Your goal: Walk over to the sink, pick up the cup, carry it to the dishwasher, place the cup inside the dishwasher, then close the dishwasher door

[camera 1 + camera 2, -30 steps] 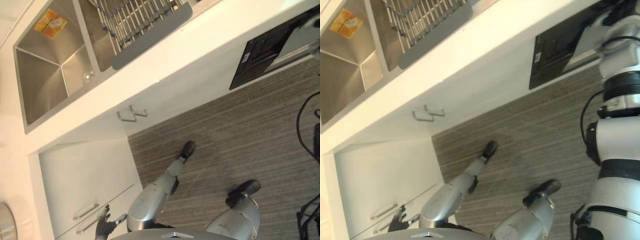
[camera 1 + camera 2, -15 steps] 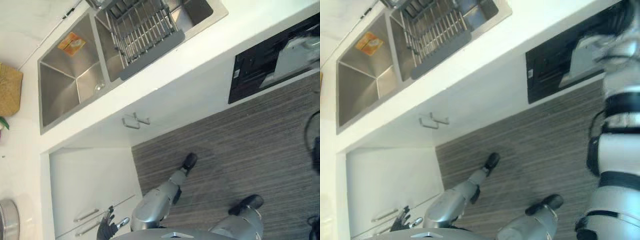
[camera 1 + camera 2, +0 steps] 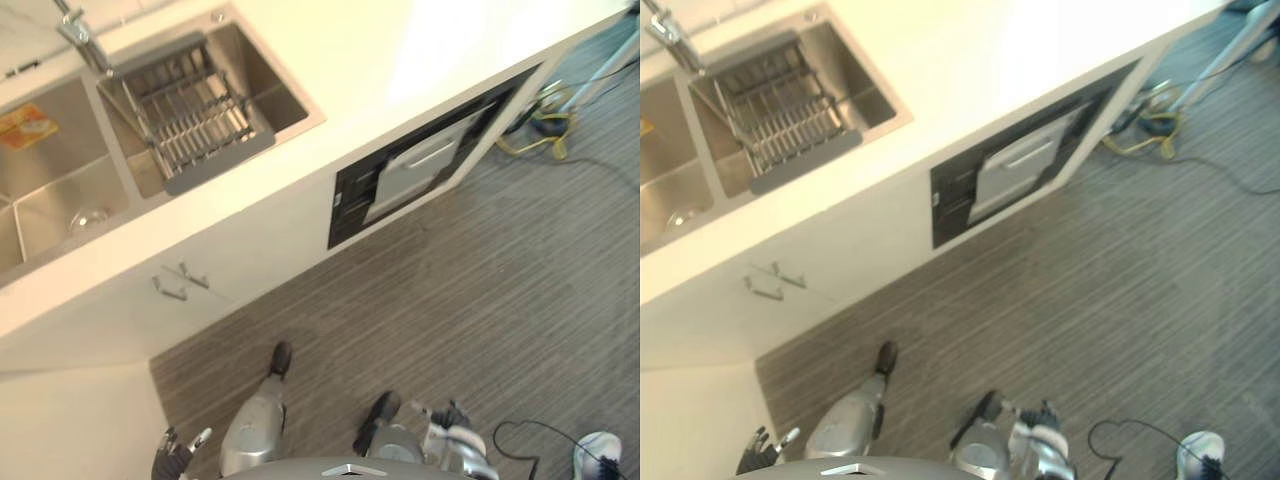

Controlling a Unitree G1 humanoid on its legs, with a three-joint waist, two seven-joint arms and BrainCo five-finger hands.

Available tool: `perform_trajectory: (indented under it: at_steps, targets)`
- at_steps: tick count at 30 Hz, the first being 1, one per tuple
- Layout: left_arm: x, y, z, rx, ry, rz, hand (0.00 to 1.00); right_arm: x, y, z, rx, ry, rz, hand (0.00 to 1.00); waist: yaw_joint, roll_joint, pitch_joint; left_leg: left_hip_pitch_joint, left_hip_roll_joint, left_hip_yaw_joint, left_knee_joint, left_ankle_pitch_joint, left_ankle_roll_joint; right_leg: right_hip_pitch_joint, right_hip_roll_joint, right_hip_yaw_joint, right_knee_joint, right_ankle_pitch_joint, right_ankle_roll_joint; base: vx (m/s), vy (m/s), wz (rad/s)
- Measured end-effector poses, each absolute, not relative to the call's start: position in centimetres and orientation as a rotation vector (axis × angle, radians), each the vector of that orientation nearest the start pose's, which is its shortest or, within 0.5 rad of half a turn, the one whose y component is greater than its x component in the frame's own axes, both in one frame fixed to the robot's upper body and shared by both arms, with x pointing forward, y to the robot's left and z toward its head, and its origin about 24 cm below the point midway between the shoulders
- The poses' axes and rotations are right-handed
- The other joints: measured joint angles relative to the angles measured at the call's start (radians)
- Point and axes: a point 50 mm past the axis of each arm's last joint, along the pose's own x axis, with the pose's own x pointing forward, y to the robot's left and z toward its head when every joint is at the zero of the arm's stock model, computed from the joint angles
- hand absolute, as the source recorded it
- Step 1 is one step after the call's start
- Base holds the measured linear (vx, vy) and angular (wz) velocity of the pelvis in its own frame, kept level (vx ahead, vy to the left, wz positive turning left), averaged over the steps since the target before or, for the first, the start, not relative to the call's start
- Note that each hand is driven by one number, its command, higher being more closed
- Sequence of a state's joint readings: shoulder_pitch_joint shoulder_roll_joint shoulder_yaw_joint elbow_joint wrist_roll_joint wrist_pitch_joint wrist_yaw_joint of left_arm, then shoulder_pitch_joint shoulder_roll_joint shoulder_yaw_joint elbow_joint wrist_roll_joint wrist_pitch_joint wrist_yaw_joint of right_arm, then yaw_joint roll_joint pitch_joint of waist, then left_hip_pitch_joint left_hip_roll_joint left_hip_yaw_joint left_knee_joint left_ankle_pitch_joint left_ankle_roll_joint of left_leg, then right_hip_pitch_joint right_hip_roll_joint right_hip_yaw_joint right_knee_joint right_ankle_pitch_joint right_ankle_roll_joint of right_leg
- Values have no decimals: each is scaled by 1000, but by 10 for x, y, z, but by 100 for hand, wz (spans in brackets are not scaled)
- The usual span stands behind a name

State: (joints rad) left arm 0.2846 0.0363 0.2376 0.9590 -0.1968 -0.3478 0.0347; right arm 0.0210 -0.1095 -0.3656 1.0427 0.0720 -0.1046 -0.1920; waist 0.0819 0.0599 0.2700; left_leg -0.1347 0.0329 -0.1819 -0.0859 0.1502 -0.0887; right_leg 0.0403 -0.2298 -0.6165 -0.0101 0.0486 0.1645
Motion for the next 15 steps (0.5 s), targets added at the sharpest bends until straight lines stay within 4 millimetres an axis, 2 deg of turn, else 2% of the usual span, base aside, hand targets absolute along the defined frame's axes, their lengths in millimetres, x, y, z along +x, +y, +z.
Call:
perform_trajectory:
  at_steps: [2, 6, 10, 15]
  targets:
    - [55, 216, -150, -191, 856, 517, 0, 101, -245, -148, 47, 968, -636, 0, -3, -5, -33, 15, 4, 10, 0, -3, 0, 17, 11, 3, -19, 0, 0, -61, -30, -14]
    - [55, 216, -153, -265, 892, 566, 0, 87, -237, -156, 96, 1064, -637, 0, -4, -24, -86, 39, 13, 14, 0, -4, 0, 57, 29, -3, -47, 0, 0, -34, -44, 4]
    - [39, 217, -160, -394, 964, 654, 0, 72, -224, -165, 312, 1175, -686, 0, -2, -62, -121, 51, 10, 6, 0, -9, -2, 84, 30, -27, -50, 0, 0, 8, -23, 18]
    - [28, 211, -167, -521, 1066, 599, 0, 65, -209, -170, 517, 1260, -601, 0, 0, -94, -139, 61, 4, 12, 0, -20, -8, 100, 27, -23, -55, 0, -1, 51, -5, 0]
